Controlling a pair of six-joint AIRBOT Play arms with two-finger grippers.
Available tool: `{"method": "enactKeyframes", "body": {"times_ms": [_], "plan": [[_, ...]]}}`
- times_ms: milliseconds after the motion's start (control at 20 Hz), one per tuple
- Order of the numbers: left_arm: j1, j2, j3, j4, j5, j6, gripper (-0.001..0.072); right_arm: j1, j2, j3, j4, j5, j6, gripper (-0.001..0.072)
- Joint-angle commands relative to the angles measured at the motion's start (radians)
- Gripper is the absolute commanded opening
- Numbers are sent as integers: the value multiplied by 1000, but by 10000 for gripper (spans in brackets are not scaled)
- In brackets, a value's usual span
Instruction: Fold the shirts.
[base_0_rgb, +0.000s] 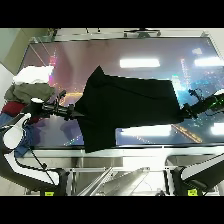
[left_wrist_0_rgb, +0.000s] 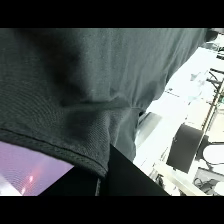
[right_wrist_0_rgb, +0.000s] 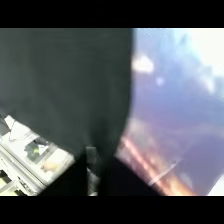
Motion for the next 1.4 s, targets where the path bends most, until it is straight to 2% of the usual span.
{"method": "enactKeyframes", "body": {"times_ms": [0, 150, 350, 450, 600, 800, 900, 1000, 1050, 1150, 1350], "plan": [[3, 1, 16, -80, -19, 15, 22, 27, 13, 2, 128, 23, 4, 20], [17, 72, 138, -275, -136, 32, 20, 32, 125, 6, 395, 42, -27, 20], [49, 298, 374, -521, -261, 31, 20, 1, 447, 79, 791, 48, -81, 20], [89, 421, 506, -709, -265, 53, 23, -27, 634, 166, 877, -2, -94, 20], [200, 561, 755, -899, -256, 54, 24, -108, 906, 303, 870, -185, -100, 21], [443, 705, 958, -880, -194, -66, 28, -171, 1142, 347, 739, -385, -89, 20], [602, 760, 956, -879, -191, -123, 29, -171, 1186, 347, 628, -440, -28, 20], [694, 815, 863, -879, -171, -119, 29, -160, 1179, 345, 558, -447, 43, 20], [699, 838, 796, -839, -163, -101, 29, -129, 1160, 342, 517, -440, 79, 19], [628, 850, 658, -629, -116, -83, 29, -39, 1089, 311, 425, -427, 137, 18], [287, 714, 420, -246, 24, -26, 29, 151, 877, 138, 263, -432, 154, 18]]}}
